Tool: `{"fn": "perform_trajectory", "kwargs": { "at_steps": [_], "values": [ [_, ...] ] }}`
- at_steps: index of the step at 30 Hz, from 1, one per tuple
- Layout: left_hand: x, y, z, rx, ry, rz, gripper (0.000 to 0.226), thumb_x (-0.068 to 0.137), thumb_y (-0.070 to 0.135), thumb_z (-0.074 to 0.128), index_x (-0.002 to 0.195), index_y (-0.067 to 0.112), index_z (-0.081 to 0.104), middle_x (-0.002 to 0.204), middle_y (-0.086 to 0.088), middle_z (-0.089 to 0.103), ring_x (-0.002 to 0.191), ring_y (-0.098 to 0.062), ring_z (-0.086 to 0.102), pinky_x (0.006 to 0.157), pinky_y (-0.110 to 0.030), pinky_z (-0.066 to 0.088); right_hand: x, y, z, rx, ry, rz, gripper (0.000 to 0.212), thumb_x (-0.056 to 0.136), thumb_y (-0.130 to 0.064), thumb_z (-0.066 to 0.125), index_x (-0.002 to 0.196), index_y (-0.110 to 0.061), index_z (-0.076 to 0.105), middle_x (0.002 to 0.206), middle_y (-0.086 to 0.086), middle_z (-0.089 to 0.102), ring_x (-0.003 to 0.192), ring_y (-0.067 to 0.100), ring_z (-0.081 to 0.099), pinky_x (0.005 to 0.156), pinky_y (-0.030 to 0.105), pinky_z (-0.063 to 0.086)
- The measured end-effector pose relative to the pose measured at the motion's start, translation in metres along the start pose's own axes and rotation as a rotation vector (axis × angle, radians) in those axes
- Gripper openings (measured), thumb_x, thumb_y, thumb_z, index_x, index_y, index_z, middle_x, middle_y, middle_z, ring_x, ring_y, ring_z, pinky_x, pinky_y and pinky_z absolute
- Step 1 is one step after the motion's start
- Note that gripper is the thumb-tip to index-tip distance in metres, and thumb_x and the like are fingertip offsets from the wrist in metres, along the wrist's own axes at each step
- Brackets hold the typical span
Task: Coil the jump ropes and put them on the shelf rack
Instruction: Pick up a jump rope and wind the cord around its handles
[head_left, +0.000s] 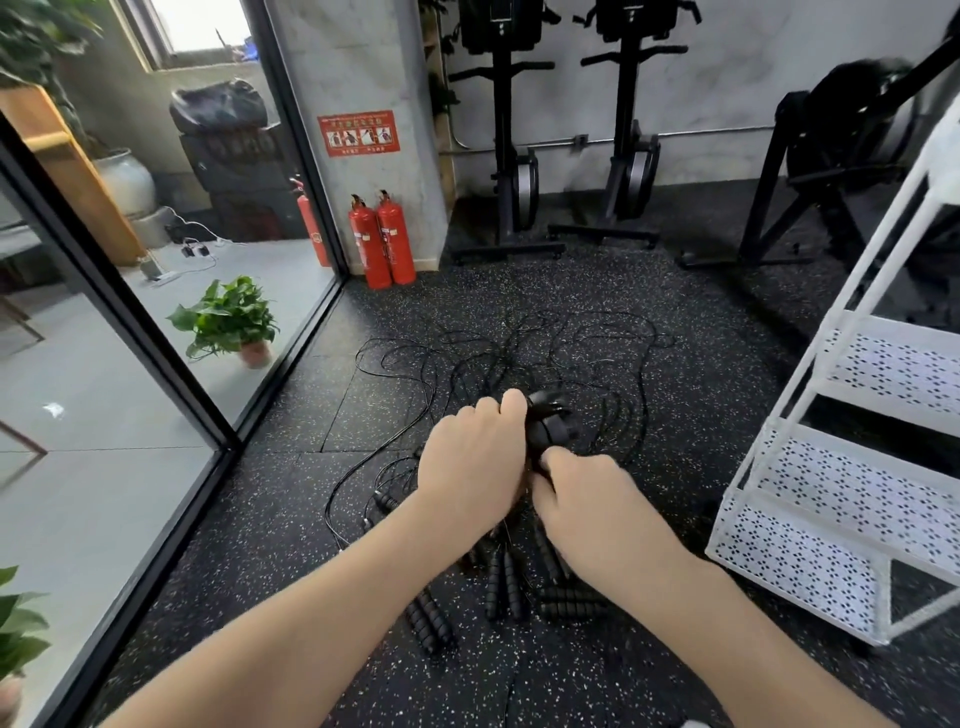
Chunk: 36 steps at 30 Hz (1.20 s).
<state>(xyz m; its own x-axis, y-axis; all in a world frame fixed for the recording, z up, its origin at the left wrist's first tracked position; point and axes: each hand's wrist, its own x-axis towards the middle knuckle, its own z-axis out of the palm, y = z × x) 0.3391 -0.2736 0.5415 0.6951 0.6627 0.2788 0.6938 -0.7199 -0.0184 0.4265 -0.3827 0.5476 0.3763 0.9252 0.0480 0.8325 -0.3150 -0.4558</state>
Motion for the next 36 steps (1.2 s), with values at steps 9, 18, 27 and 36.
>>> {"fn": "perform_trajectory", "kwargs": {
  "at_steps": [9, 18, 27, 36],
  "values": [
    [-0.023, -0.009, 0.008, 0.077, 0.010, 0.325, 0.037, 0.091, 0.028, 0.059, 0.125, 0.020, 0.045, 0.100, -0.002, 0.061, 0.091, -0.026, 0.064, 0.073, -0.037, 0.043, 0.024, 0.028, -0.062, 0.208, -0.037, -0.272, 0.036, 0.068, -0.056, 0.086, 0.066, -0.027, 0.065, 0.058, -0.013, 0.061, 0.054, 0.002, 0.050, 0.057, 0.014, 0.039],
    [-0.030, 0.005, 0.002, -0.031, 0.269, 0.377, 0.058, 0.053, 0.028, 0.084, 0.106, 0.017, 0.063, 0.079, 0.004, 0.059, 0.069, -0.022, 0.059, 0.061, -0.033, 0.047, 0.053, 0.058, -0.033, 0.838, -0.039, -0.098, 0.073, 0.084, -0.057, 0.074, 0.065, 0.006, 0.043, 0.056, 0.009, 0.032, 0.051, 0.015, 0.026, 0.051, 0.029, 0.019],
    [-0.014, 0.020, -0.023, -0.114, 0.266, 0.116, 0.041, 0.068, 0.018, 0.078, 0.104, 0.019, 0.058, 0.084, 0.005, 0.063, 0.071, -0.021, 0.063, 0.058, -0.030, 0.040, 0.024, 0.056, 0.025, 1.106, -0.024, 0.274, 0.045, 0.105, -0.021, 0.045, 0.063, -0.014, 0.061, 0.055, 0.002, 0.040, 0.046, 0.012, 0.027, 0.047, 0.025, 0.019],
    [0.011, 0.015, -0.021, 0.024, 0.073, -0.104, 0.037, 0.097, 0.014, 0.051, 0.128, 0.009, 0.031, 0.115, -0.008, 0.061, 0.100, -0.029, 0.063, 0.068, -0.035, 0.033, -0.012, 0.016, 0.015, 0.350, -0.010, -0.071, 0.014, 0.108, -0.031, 0.037, 0.108, -0.023, 0.049, 0.075, -0.002, 0.060, 0.057, 0.014, 0.052, 0.056, 0.032, 0.042]
  ]
}}
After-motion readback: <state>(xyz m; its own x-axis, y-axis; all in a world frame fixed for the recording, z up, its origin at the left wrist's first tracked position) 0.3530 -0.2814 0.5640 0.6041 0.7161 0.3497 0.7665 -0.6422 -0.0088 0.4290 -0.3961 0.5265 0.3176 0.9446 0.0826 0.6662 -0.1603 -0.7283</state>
